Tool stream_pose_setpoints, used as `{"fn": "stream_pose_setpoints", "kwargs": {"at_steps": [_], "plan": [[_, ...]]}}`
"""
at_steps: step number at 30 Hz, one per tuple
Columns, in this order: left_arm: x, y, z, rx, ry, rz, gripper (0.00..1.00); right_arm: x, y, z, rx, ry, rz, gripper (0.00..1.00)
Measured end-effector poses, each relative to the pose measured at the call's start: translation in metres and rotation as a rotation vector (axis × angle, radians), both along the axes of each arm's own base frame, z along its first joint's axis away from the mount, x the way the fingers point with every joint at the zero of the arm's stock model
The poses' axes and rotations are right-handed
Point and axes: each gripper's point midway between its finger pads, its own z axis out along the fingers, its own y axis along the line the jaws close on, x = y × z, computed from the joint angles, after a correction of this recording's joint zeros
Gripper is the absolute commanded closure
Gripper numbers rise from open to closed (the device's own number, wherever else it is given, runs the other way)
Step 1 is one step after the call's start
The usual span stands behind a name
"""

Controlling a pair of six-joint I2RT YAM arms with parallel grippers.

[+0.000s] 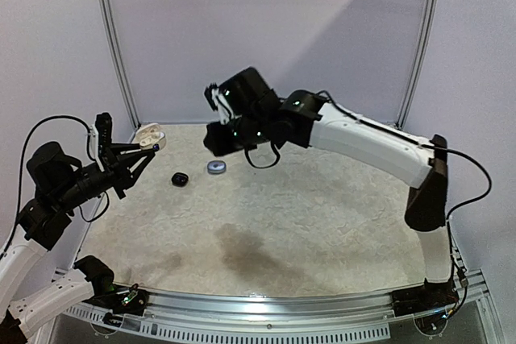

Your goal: Insert the wireless bluetooth earbuds into the charging case

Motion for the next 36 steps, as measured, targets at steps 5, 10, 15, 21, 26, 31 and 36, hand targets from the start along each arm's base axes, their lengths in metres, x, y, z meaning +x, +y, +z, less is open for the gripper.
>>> {"fn": "stream_pose_setpoints", "kwargs": {"at_steps": [5, 10, 15, 21, 26, 31, 36], "plan": [[0.001, 0.003, 0.02, 0.02, -0.116, 0.024, 1.0, -0.033, 0.014, 0.143, 0.332, -0.289, 0.102, 1.0], [-0.001, 0.009, 0.041, 0.032, -0.224, 0.055, 1.0, -0.076, 0.031, 0.21, 0.544, -0.474, 0.219, 1.0], [-0.004, 0.011, 0.057, 0.025, -0.287, 0.07, 1.0, -0.103, 0.052, 0.221, 0.628, -0.585, 0.323, 1.0], [-0.004, 0.012, 0.061, 0.019, -0.302, 0.071, 1.0, -0.114, 0.075, 0.205, 0.661, -0.624, 0.394, 1.0], [-0.004, 0.012, 0.061, 0.017, -0.304, 0.071, 1.0, -0.113, 0.089, 0.185, 0.649, -0.619, 0.416, 1.0], [-0.004, 0.012, 0.062, 0.015, -0.307, 0.072, 1.0, -0.111, 0.095, 0.173, 0.631, -0.615, 0.422, 1.0], [-0.004, 0.012, 0.062, 0.015, -0.307, 0.072, 1.0, -0.109, 0.098, 0.168, 0.621, -0.62, 0.416, 1.0]]}}
